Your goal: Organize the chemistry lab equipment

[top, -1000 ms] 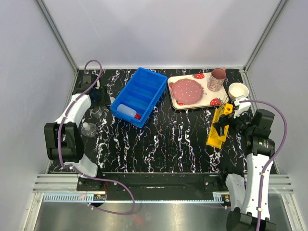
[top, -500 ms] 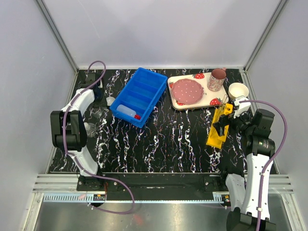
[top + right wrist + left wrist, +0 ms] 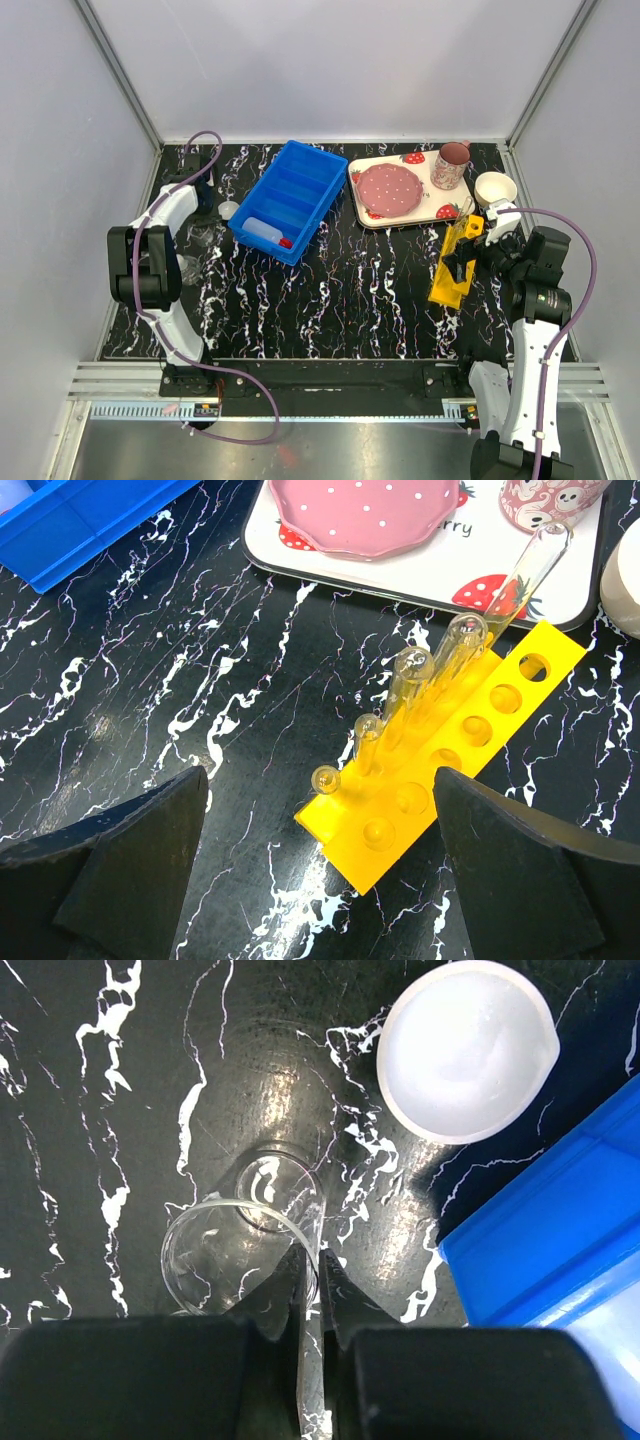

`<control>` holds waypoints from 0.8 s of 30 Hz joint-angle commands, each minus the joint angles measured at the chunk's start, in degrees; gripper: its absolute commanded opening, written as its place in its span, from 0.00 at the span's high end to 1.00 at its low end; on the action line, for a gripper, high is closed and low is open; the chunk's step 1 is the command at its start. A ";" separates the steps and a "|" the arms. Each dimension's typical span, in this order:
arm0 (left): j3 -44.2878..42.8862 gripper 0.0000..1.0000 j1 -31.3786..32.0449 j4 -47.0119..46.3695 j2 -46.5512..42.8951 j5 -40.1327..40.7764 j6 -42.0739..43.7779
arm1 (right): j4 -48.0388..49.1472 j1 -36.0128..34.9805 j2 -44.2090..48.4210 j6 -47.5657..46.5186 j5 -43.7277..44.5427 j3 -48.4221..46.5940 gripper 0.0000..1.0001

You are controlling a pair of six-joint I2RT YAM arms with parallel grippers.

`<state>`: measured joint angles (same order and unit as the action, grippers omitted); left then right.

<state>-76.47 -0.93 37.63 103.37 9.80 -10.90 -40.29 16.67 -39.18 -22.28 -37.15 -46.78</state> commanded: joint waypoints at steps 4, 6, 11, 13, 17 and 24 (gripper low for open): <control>-1.32 1.00 -0.30 -1.15 -3.26 1.27 0.35 | 1.18 0.38 0.42 -0.66 -0.82 -0.15 0.00; -0.53 1.00 -0.39 -1.59 -5.98 0.75 0.17 | 1.18 0.30 0.33 -0.57 -0.82 -0.06 0.00; 2.28 1.00 -0.13 -3.17 -13.79 -1.45 -0.62 | 1.18 0.30 0.24 -0.66 -0.91 -0.06 0.00; 2.90 1.00 0.05 -3.35 -15.91 -1.80 -0.97 | 1.18 0.30 0.24 -0.66 -0.91 -0.15 0.00; 4.13 1.00 0.67 -4.40 -21.35 -5.22 -1.32 | 1.18 0.38 0.16 -0.66 -1.09 -0.06 0.00; 2.64 1.00 8.47 -7.30 -23.57 -15.59 -1.67 | 1.18 0.38 0.07 -0.66 -1.09 0.03 0.00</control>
<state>-72.58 3.31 34.96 81.03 1.87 -11.99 -40.29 16.67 -39.18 -22.28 -37.17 -46.68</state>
